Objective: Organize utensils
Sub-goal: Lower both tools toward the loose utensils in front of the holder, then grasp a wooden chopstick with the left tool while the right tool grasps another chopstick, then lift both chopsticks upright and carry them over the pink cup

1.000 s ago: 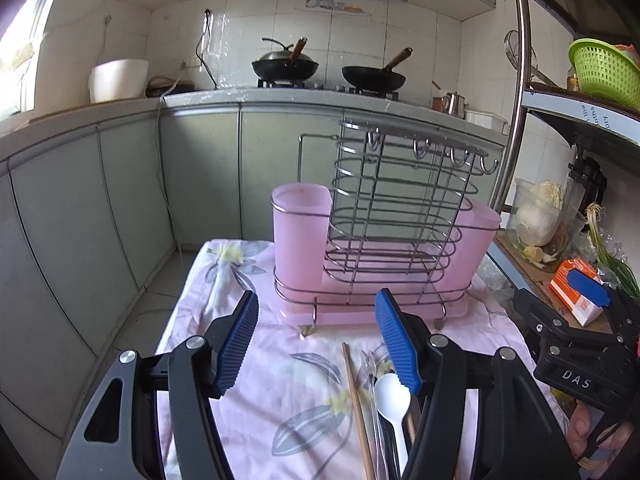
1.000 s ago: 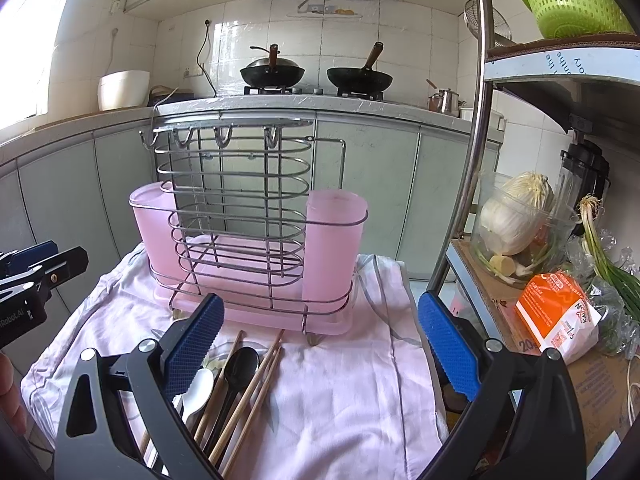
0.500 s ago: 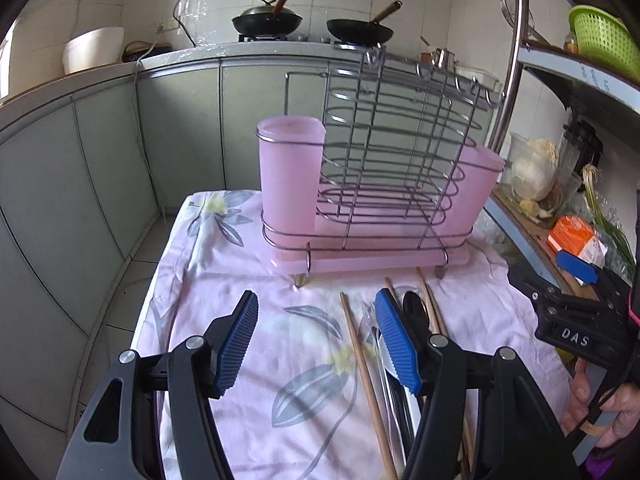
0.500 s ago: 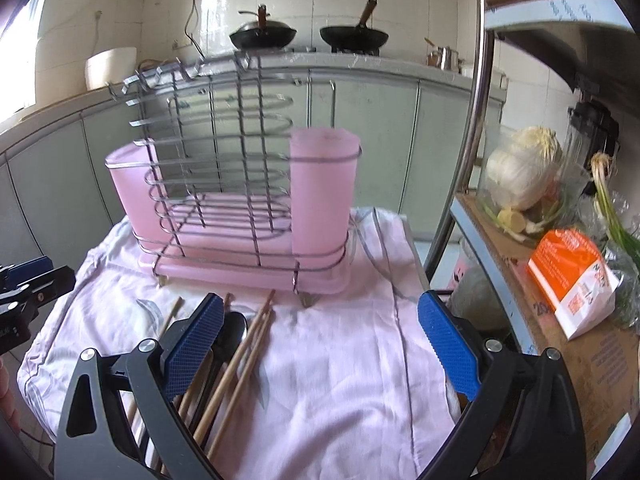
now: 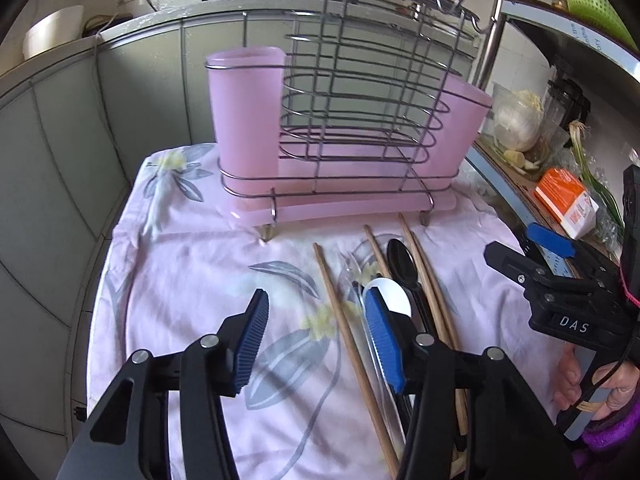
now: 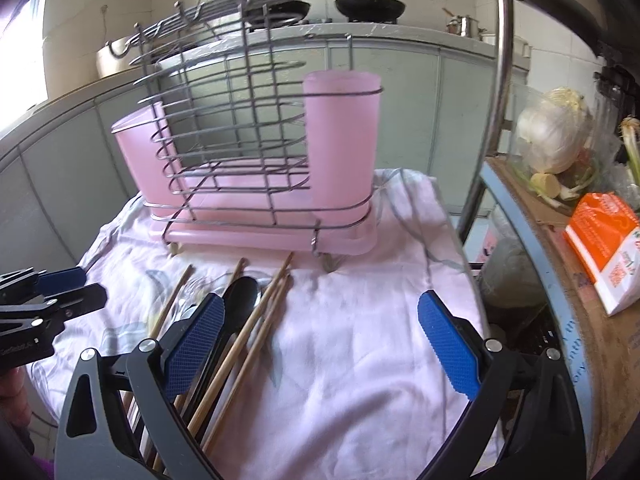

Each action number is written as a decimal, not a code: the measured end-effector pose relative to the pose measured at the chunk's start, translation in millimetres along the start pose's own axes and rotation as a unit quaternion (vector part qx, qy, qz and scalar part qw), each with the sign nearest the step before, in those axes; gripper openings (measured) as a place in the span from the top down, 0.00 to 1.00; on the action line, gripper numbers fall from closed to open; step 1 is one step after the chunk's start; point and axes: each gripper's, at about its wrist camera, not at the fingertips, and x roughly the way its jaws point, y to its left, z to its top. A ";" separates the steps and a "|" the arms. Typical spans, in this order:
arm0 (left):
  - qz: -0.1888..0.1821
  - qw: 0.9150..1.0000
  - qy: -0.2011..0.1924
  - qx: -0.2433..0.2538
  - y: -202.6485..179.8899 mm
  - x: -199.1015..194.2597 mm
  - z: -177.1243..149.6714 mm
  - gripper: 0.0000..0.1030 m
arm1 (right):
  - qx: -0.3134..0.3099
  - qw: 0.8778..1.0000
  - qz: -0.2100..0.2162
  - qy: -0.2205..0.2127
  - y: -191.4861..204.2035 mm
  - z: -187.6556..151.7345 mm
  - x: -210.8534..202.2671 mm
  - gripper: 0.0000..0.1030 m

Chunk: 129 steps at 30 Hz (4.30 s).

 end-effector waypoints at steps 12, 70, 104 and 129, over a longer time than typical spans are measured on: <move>-0.010 0.999 0.049 0.015 -8.5 26.4 1.3 0.63 | 0.062 0.996 0.062 0.032 -21.0 -9.4 8.0 0.15; 0.008 0.975 0.214 -0.057 46.0 90.0 20.9 0.92 | 0.107 0.973 0.028 0.203 -11.6 -12.4 78.4 0.92; -0.024 0.983 0.154 -0.096 58.0 29.1 29.9 0.95 | 0.146 0.971 0.093 0.162 -61.9 -20.7 37.9 0.92; -0.035 0.975 -0.188 -0.116 61.1 -147.7 135.6 0.95 | 0.088 0.984 0.083 -0.132 -61.7 89.2 -98.9 0.94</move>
